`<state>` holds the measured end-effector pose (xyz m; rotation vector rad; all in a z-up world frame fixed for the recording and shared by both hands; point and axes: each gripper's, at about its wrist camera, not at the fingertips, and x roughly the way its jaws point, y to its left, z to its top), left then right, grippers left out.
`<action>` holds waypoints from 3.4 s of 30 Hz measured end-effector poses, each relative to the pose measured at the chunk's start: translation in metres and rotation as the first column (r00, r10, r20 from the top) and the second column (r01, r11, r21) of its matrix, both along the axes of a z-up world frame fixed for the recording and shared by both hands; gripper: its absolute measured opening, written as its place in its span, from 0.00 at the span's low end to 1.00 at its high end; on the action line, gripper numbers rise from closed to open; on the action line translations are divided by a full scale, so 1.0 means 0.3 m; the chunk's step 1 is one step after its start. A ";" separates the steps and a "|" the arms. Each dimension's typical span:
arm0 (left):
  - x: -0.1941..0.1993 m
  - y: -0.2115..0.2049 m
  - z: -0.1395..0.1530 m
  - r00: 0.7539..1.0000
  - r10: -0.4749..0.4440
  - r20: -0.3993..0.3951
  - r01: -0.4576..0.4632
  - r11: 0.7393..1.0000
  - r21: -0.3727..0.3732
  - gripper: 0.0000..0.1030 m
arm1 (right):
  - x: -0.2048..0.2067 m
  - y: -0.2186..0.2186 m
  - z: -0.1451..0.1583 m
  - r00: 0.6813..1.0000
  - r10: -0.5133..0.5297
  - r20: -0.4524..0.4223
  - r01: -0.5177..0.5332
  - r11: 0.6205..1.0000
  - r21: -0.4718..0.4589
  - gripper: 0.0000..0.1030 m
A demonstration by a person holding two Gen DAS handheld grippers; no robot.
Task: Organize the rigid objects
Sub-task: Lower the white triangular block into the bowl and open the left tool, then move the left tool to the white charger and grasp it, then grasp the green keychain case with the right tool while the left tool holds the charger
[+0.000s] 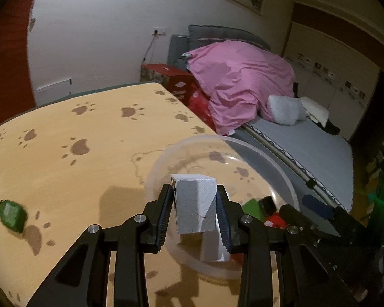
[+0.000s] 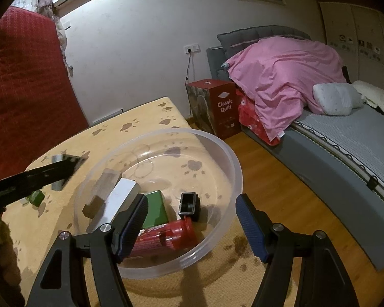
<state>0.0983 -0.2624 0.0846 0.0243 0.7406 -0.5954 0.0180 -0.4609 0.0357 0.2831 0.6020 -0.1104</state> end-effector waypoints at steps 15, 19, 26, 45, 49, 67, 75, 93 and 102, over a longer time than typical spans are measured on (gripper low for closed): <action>-0.003 0.035 0.000 0.999 0.031 0.019 -0.031 0.999 0.022 0.62 | -0.002 0.026 0.010 1.000 0.018 -0.004 -0.018 1.000 -0.005 0.77; -0.010 0.053 -0.003 0.999 0.043 0.028 -0.045 0.998 0.041 0.66 | -0.008 0.033 0.020 1.000 0.021 0.005 -0.021 1.000 -0.005 0.81; -0.007 0.107 -0.016 0.996 0.085 0.032 -0.087 0.994 0.070 0.70 | -0.006 0.069 0.031 0.999 0.053 0.008 -0.053 0.999 -0.009 0.84; 0.037 0.404 -0.019 0.965 0.263 0.019 -0.263 0.962 0.071 0.77 | 0.014 0.235 0.077 0.985 0.172 0.020 -0.171 0.985 -0.031 0.94; 0.049 0.476 -0.019 0.951 0.306 0.030 -0.308 0.948 0.086 0.80 | 0.019 0.269 0.088 0.980 0.195 0.023 -0.195 0.980 -0.038 0.97; 0.158 0.863 -0.103 0.851 0.525 0.015 -0.520 0.838 0.168 0.86 | 0.052 0.444 0.087 0.952 0.307 -0.005 -0.307 0.950 -0.061 0.99; 0.223 0.963 -0.157 0.826 0.564 -0.009 -0.553 0.812 0.184 0.86 | 0.064 0.519 0.084 0.933 0.360 -0.025 -0.361 0.930 -0.070 0.99; 0.278 1.039 -0.213 0.832 0.552 -0.058 -0.542 0.830 0.132 0.58 | 0.132 0.656 0.056 0.893 0.442 -0.086 -0.448 0.892 -0.058 0.99; 0.212 1.051 -0.178 0.838 0.545 -0.021 -0.540 0.834 0.110 0.58 | 0.241 0.767 0.053 0.854 0.510 -0.103 -0.512 0.859 0.012 0.99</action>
